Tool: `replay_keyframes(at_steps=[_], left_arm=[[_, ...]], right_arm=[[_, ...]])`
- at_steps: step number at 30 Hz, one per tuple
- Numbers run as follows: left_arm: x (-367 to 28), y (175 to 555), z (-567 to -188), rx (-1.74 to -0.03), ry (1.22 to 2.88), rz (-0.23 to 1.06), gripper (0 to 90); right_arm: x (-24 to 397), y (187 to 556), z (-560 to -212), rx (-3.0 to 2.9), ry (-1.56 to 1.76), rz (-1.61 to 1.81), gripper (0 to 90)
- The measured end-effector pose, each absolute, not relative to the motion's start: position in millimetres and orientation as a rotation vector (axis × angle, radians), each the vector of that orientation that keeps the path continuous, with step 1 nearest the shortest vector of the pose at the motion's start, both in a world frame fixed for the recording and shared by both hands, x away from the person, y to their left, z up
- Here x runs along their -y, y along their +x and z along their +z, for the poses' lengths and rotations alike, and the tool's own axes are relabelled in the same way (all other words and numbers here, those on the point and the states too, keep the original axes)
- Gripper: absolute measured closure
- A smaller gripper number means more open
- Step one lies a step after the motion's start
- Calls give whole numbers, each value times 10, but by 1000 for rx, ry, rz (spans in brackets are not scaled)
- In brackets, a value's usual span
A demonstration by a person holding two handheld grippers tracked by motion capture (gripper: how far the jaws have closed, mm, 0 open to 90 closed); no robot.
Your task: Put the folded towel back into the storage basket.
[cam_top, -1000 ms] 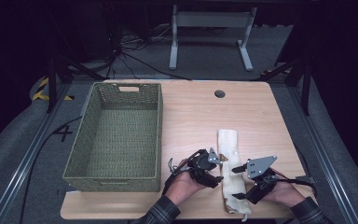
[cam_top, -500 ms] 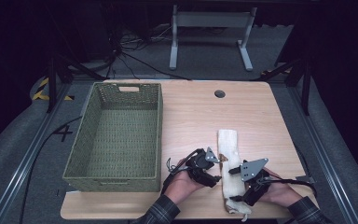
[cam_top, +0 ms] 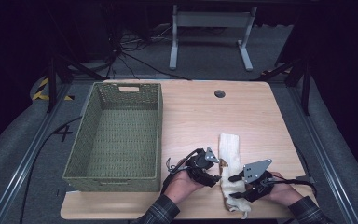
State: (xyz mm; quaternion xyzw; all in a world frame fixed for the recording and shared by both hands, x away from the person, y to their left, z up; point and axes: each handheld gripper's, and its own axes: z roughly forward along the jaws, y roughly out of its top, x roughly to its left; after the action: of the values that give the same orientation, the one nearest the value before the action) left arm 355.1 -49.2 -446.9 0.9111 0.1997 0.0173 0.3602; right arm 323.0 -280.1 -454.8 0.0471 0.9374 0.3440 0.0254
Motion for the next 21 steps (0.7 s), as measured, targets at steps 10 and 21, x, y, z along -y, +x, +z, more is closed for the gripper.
replay_keyframes(at_steps=[10, 21], left_arm=[[509, 3589, -4431, -505, 2345, 72, 391], [628, 3753, -4234, -488, 2276, 111, 373]], right_arm=[[2844, 3216, -4560, -2954, 138, 1147, 804], [2853, 3134, -4503, -2966, 138, 1150, 804]])
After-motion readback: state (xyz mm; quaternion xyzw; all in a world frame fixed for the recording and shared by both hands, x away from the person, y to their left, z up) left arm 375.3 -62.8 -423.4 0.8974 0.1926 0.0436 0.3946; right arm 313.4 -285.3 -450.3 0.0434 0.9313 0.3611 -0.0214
